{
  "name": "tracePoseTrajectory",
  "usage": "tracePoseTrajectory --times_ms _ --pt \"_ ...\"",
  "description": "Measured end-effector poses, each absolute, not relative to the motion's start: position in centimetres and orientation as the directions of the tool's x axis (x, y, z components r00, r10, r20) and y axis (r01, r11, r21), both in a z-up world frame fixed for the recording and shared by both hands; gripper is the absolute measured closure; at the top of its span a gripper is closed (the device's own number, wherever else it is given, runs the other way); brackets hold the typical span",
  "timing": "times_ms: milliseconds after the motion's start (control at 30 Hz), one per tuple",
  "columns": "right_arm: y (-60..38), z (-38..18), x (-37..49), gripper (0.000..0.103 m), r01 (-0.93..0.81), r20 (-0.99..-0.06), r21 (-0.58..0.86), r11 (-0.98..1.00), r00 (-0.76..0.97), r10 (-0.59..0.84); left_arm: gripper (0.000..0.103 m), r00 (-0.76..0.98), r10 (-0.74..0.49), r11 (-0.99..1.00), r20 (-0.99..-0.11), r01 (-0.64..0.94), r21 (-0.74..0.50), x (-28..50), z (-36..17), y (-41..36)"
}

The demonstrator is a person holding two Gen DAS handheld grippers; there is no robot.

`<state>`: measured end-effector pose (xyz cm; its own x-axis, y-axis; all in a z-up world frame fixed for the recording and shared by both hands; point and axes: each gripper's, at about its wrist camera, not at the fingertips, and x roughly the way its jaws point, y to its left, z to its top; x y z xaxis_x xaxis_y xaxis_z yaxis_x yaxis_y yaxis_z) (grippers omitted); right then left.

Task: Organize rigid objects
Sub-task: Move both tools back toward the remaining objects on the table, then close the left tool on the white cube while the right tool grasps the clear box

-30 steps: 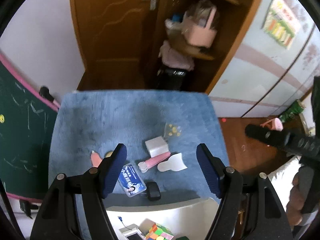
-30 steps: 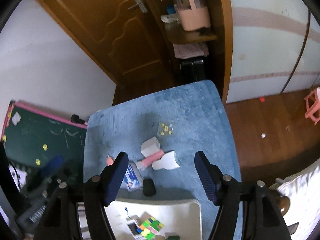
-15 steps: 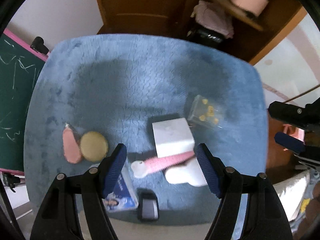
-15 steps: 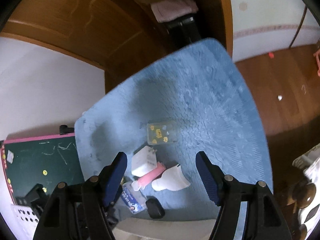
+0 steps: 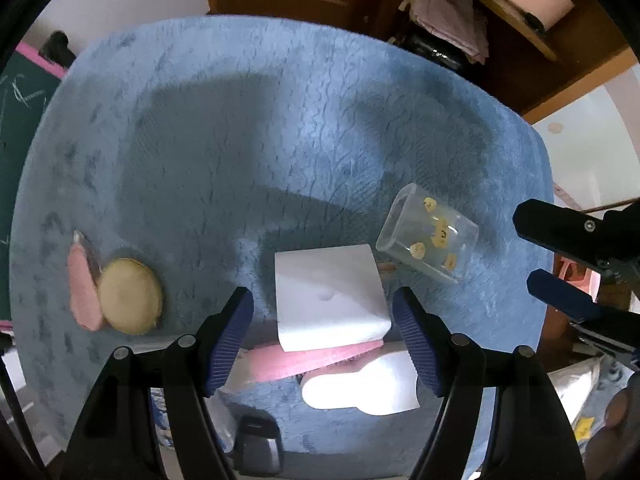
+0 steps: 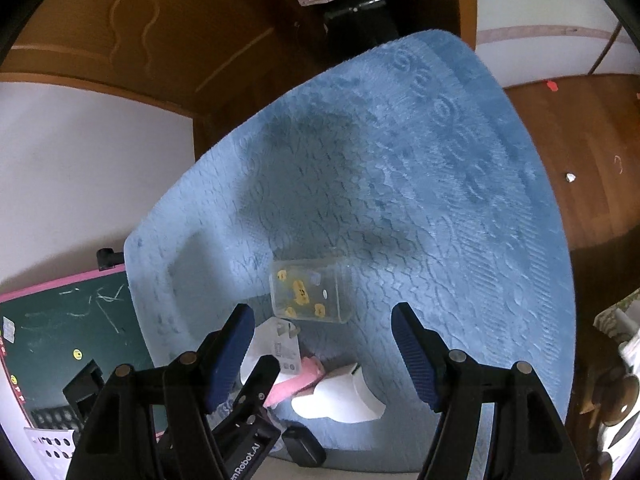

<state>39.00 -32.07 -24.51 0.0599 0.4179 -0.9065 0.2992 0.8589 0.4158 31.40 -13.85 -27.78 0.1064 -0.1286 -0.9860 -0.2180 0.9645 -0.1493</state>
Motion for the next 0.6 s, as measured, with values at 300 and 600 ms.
tracePoseTrajectory --times_ms 300,600 --pt "-30.1 -26.6 40.3 0.031 0.274 -0.919 0.379 0.884 0.002 0.394 0.027 0.076 -0.152 0.955 -0.985 -0.247 -0.166 31.1 -29.6 -13.5" --pt "-26.8 -28.5 40.7 0.031 0.232 -0.929 0.344 0.910 -0.057 0.366 0.041 0.126 -0.180 0.961 -0.976 -0.189 -0.201 30.7 -29.4 -13.1"
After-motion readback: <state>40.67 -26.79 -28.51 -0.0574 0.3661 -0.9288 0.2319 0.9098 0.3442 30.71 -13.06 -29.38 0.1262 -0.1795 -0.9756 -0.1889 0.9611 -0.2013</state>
